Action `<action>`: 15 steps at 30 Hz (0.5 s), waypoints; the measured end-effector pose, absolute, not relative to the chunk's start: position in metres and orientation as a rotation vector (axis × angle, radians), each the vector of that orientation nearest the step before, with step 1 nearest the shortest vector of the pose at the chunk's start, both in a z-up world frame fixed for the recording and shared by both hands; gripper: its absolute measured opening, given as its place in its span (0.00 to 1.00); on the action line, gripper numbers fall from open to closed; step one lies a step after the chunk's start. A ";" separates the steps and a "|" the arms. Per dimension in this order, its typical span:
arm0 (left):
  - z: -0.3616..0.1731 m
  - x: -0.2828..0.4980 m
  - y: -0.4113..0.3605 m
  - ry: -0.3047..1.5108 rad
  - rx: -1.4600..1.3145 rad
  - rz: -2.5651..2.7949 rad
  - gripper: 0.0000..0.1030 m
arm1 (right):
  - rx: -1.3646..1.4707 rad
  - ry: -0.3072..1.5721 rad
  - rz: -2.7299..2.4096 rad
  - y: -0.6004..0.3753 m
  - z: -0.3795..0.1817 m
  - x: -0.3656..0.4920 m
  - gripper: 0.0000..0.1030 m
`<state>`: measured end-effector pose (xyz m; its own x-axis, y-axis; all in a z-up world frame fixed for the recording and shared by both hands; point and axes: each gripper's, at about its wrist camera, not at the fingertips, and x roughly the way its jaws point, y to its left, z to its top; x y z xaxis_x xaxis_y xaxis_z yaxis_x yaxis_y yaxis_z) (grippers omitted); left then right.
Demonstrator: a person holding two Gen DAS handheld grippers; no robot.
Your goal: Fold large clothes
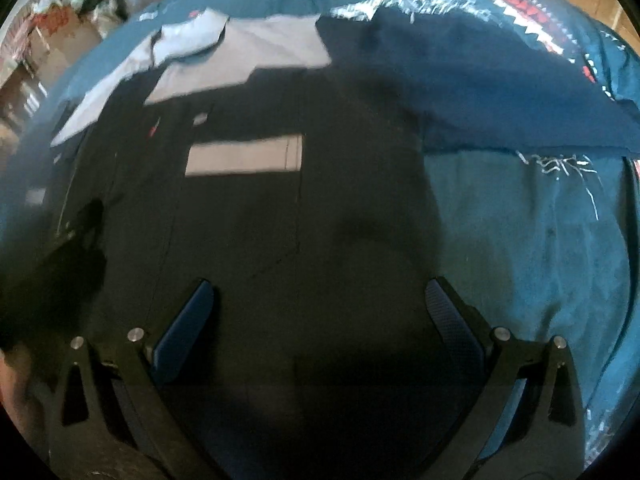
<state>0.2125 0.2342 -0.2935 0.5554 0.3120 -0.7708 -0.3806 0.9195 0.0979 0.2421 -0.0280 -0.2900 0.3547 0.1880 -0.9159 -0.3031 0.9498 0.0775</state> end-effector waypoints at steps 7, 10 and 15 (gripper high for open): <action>-0.293 0.213 0.235 0.902 -0.085 0.403 1.00 | -0.121 1.185 0.439 -0.068 -0.266 0.245 1.00; -0.293 0.214 0.233 0.902 -0.076 0.410 1.00 | 0.030 1.101 0.421 -0.141 -0.224 0.265 1.00; -0.293 0.216 0.233 0.905 -0.074 0.417 1.00 | 0.380 0.971 0.172 -0.335 -0.190 0.341 1.00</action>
<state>0.2158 0.2329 -0.2927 0.5436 0.3202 -0.7759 -0.3814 0.9176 0.1115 0.3414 -0.3348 -0.1896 0.5573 0.3095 -0.7705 0.0265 0.9208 0.3891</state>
